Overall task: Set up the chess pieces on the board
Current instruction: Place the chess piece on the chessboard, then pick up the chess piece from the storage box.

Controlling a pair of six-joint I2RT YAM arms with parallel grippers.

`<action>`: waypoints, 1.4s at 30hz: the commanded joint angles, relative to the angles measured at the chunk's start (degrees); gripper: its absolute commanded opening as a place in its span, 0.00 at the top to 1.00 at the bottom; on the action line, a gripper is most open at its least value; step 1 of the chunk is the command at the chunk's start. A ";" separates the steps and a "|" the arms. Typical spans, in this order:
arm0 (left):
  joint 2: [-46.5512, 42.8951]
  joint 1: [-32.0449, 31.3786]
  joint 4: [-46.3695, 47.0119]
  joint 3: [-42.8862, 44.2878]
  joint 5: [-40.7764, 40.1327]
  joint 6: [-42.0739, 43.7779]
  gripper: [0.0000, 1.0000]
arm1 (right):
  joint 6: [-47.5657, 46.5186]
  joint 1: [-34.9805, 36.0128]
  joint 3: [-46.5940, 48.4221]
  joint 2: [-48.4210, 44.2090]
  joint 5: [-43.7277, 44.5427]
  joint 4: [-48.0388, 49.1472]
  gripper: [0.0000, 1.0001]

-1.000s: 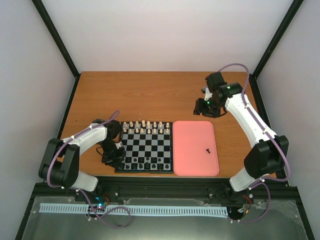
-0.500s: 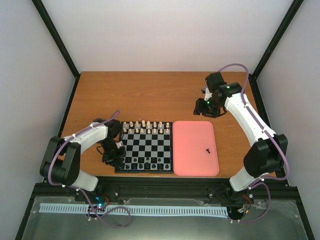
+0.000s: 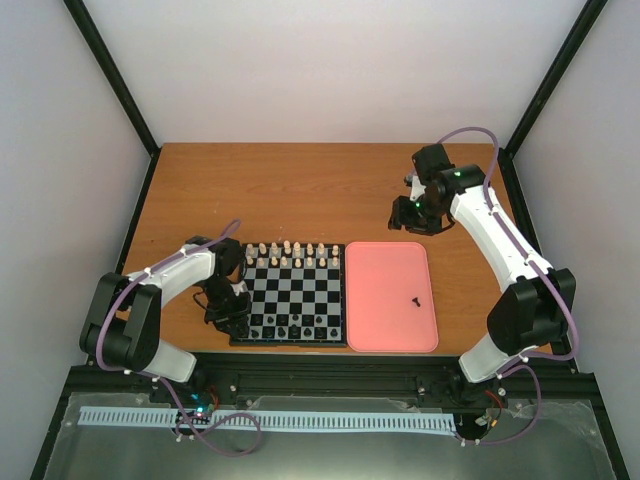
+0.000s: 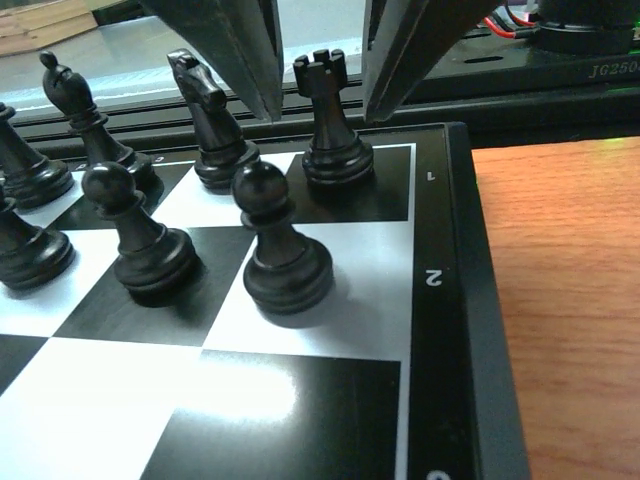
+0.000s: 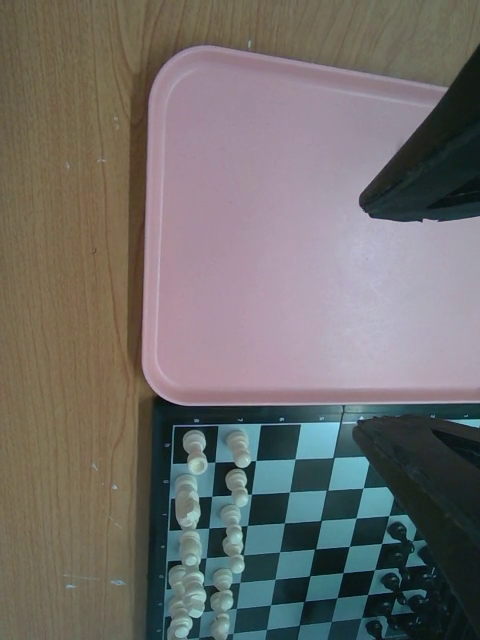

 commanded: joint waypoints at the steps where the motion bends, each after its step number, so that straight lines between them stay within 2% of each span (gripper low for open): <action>1: -0.61 0.42 0.42 1.13 -0.17 0.48 0.73 | -1.08 -0.61 -0.02 -0.10 -0.67 0.49 0.46; 9: -3.15 0.37 -2.02 2.28 -0.08 0.39 0.70 | -1.07 -0.62 -0.05 -0.05 -1.34 0.91 0.47; 11: -4.51 0.42 -4.11 3.96 -0.42 0.43 0.66 | -1.08 -0.61 0.21 -0.12 -1.25 0.91 0.47; 15: -7.27 0.43 -9.34 9.47 -1.66 0.54 0.52 | -1.49 -0.63 0.91 -0.51 -1.26 0.15 0.46; 17: -8.51 0.40 -11.51 12.01 -1.75 0.76 0.47 | -1.71 -0.60 0.49 -0.87 -0.98 -0.47 0.40; 21: -10.22 0.42 -14.99 15.96 -1.88 1.36 0.45 | -2.12 -0.63 -1.60 -2.52 1.13 -1.77 0.29; 26: -11.13 0.37 -15.87 21.48 -2.48 1.87 0.44 | -1.67 -0.62 -8.31 -6.29 5.60 -3.97 0.28; 30: -9.95 0.42 -14.89 26.45 -2.80 2.48 0.44 | -0.54 -0.92 -16.19 -9.68 7.46 -4.59 0.32; 34: -8.85 0.42 -13.17 30.34 -2.03 3.34 0.44 | 0.32 -1.55 -23.62 -11.51 9.78 -4.09 0.42; 37: -8.06 0.41 -12.02 31.22 -1.14 4.54 0.44 | 0.48 -1.73 -27.73 -11.34 8.77 -2.36 0.46; 42: -7.00 0.40 -10.52 31.14 0.18 5.33 0.44 | -0.53 -1.74 -31.86 -9.29 6.62 0.03 0.58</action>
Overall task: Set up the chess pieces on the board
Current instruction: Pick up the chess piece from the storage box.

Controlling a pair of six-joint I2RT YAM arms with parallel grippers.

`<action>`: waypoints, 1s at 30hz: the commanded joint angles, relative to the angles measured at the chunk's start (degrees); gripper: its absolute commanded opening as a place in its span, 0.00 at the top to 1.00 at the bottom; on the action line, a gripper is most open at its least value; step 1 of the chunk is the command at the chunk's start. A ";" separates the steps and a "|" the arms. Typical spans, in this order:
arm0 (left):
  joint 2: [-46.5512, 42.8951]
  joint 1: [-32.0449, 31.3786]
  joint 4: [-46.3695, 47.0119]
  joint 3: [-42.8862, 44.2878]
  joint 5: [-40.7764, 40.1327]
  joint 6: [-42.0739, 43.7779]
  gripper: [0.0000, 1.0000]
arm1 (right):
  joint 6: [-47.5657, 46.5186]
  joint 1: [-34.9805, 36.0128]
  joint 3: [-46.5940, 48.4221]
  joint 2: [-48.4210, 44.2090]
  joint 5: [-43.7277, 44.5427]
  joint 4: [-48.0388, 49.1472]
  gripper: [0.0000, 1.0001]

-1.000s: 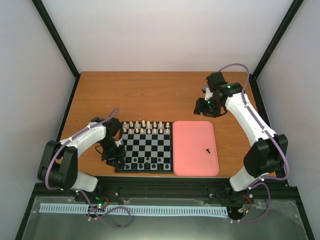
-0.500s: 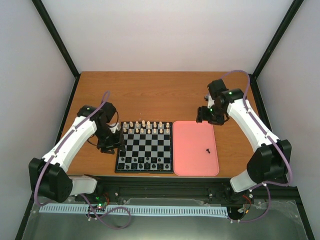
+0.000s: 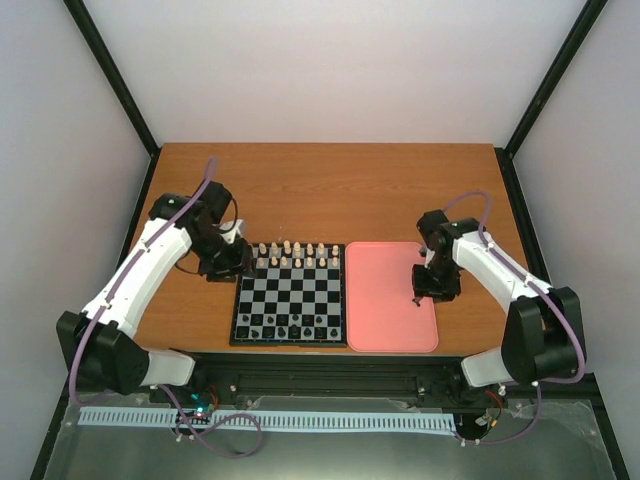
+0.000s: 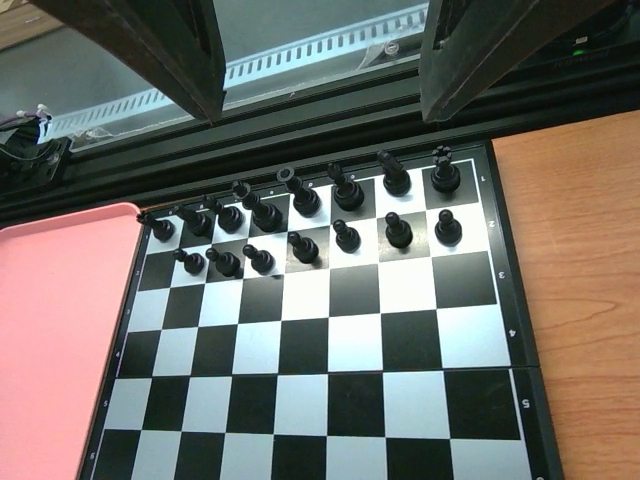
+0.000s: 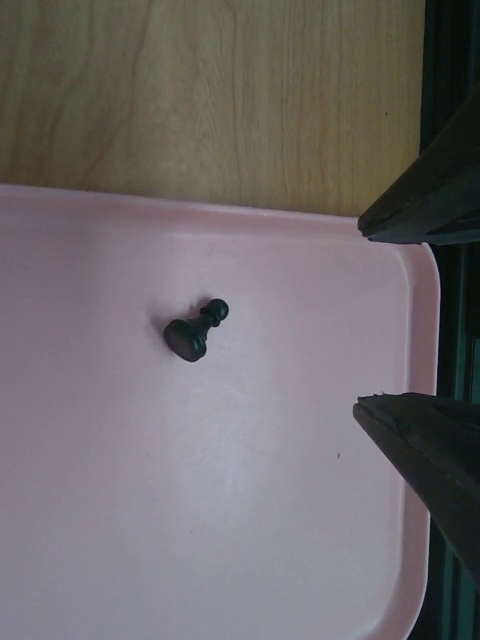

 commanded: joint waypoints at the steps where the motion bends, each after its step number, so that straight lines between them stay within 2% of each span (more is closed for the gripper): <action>1: 0.94 0.33 2.22 1.75 1.92 1.99 0.44 | -1.03 -0.41 -2.06 1.37 -0.36 2.60 0.60; 5: 1.39 0.34 3.17 1.20 2.59 1.82 0.44 | -1.59 -0.43 -3.14 2.43 0.93 3.93 0.61; 13: 2.60 0.34 3.70 1.62 3.21 1.68 0.45 | -0.18 -0.40 -4.11 7.34 1.74 9.97 0.71; 30: 5.92 0.34 3.82 4.40 3.41 1.07 0.45 | -1.54 -0.38 -1.94 14.90 3.58 15.22 0.72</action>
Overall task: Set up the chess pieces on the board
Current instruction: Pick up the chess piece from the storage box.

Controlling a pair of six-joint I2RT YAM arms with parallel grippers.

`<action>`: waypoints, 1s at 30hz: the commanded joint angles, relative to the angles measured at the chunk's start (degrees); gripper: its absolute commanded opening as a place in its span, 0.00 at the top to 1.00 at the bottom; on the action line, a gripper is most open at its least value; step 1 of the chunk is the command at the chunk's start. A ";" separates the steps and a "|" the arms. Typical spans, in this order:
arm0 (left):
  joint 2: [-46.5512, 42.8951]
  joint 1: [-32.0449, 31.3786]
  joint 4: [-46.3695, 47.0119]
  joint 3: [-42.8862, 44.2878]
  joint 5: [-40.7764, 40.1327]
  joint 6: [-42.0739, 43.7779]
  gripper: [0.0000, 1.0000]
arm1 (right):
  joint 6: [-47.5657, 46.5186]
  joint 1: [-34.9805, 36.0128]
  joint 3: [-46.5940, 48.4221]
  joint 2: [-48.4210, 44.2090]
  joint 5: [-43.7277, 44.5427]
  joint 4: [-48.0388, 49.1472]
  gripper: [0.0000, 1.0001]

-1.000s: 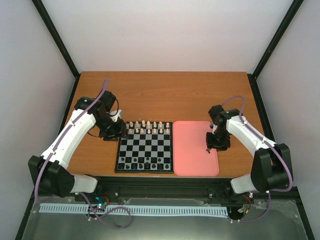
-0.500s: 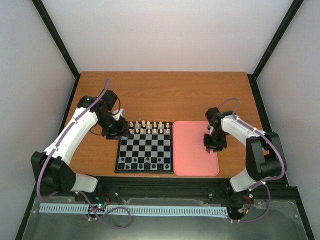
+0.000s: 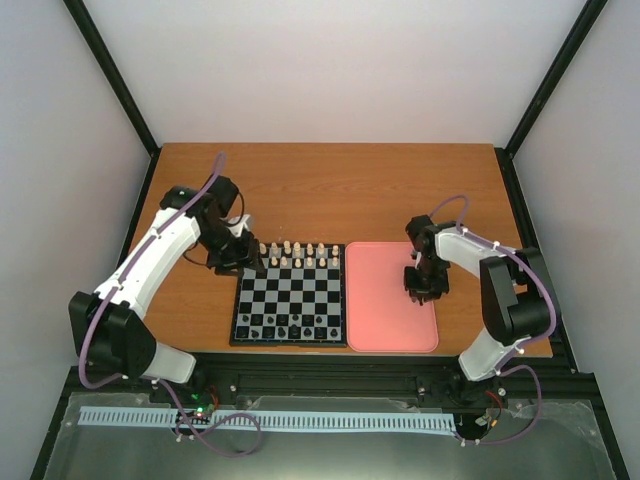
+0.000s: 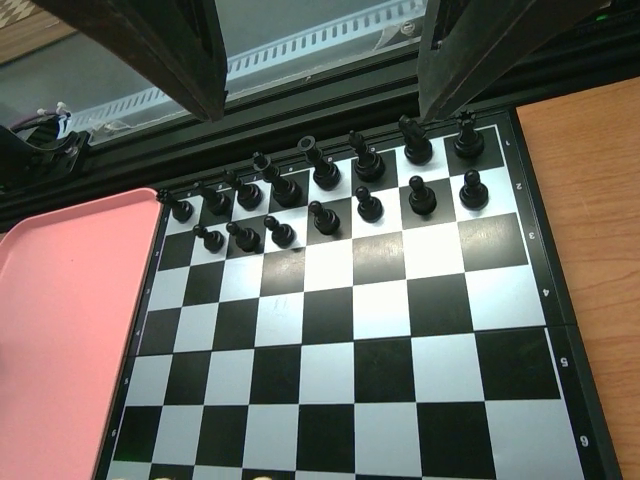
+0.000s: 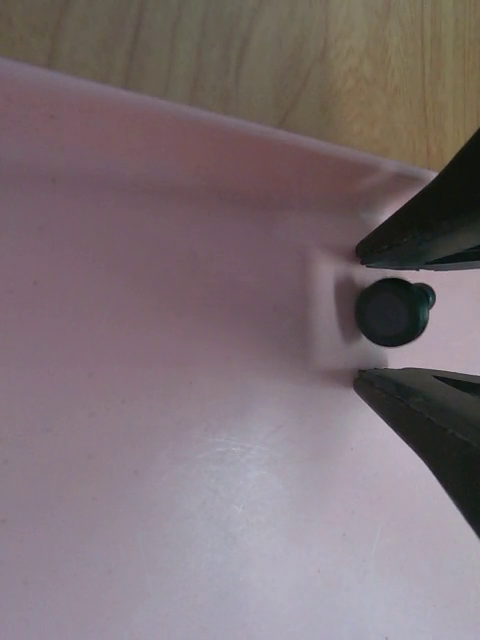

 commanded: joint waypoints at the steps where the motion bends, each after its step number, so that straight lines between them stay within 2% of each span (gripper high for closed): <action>1: 0.66 0.27 0.91 3.23 0.85 0.34 0.45 | -0.63 -0.41 2.04 2.34 0.90 1.51 0.72; 11: -0.21 0.34 1.40 1.43 0.78 -0.48 0.45 | -1.09 -0.42 2.70 3.03 0.22 0.22 0.75; 21: -0.88 0.33 1.90 -0.35 1.12 -0.56 0.45 | -1.46 -0.36 1.79 1.40 -0.37 -0.82 0.71; 30: -2.11 0.35 1.69 -1.20 0.96 -0.40 0.45 | -1.18 -0.37 -0.16 0.93 -0.48 -0.44 0.78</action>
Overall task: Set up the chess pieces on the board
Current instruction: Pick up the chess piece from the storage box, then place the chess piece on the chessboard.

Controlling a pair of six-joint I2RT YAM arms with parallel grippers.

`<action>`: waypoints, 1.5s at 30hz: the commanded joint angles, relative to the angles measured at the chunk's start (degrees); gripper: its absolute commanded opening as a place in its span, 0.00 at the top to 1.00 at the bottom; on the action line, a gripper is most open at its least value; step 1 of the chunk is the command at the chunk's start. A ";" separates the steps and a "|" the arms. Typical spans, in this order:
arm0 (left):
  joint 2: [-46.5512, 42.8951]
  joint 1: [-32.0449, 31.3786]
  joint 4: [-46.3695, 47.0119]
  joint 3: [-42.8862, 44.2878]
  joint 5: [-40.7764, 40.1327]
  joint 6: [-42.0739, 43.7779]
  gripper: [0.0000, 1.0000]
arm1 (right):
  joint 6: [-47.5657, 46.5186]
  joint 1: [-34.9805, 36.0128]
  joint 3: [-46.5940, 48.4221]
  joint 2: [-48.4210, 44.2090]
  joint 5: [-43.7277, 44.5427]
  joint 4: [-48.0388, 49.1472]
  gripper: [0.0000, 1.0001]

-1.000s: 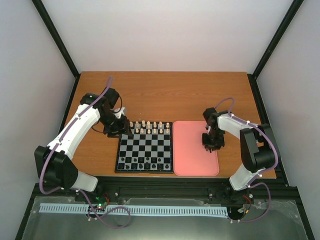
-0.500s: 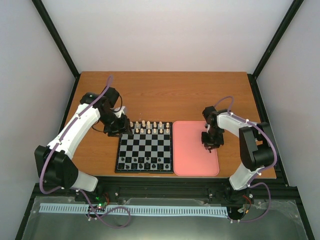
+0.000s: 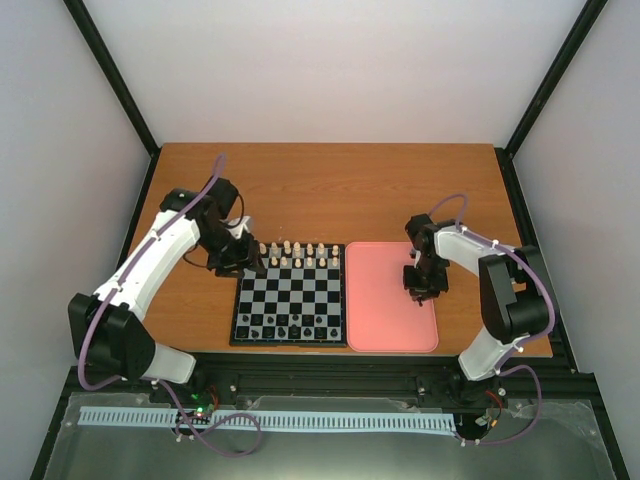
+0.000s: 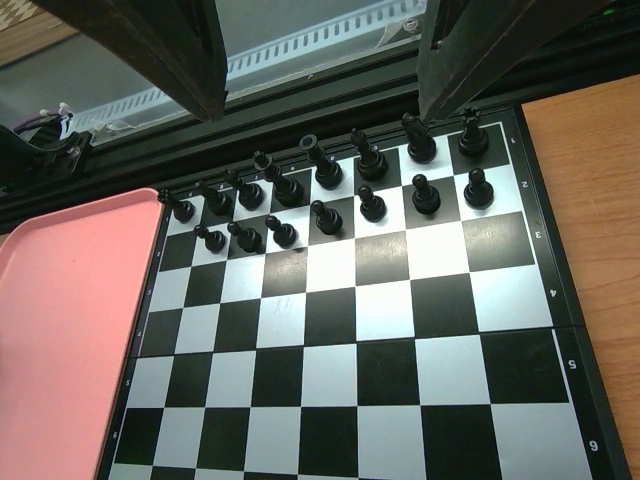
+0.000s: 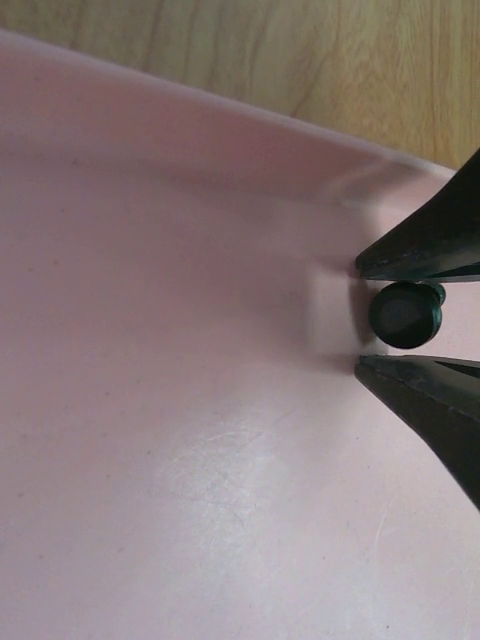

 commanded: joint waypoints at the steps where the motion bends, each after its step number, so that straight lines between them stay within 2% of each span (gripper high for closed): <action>1: -2.00 0.29 0.63 -0.54 0.54 -0.29 0.45 | -0.11 -0.45 -1.54 -0.99 0.03 -0.26 0.79; 13: -3.32 0.29 0.34 -0.95 0.97 -0.38 0.45 | 2.70 -0.41 0.16 -4.05 -3.15 -0.53 0.84; 20: -4.07 0.31 3.97 -1.18 5.20 -0.60 0.45 | 14.12 -0.49 8.12 -10.47 -17.12 2.44 0.84; 25: -6.04 -0.30 15.25 -2.61 9.44 -1.62 0.46 | 25.93 -0.47 10.77 -12.05 -30.31 8.81 0.85; 28: -6.88 -3.80 24.28 -3.68 5.87 -2.91 0.53 | 33.79 -0.39 11.06 -13.55 -34.60 13.46 0.85; 31: -6.68 -8.65 32.37 -4.43 0.79 -2.58 0.59 | 38.44 -0.37 14.58 -14.56 -35.07 14.42 0.85; 38: -0.37 -23.39 42.78 -2.09 -11.50 4.94 0.57 | 42.13 -0.24 20.59 -14.67 -35.53 12.75 0.85; 45: 4.77 -29.00 54.87 1.74 -15.46 6.69 0.52 | 43.66 0.10 20.39 -16.69 -36.53 11.25 0.85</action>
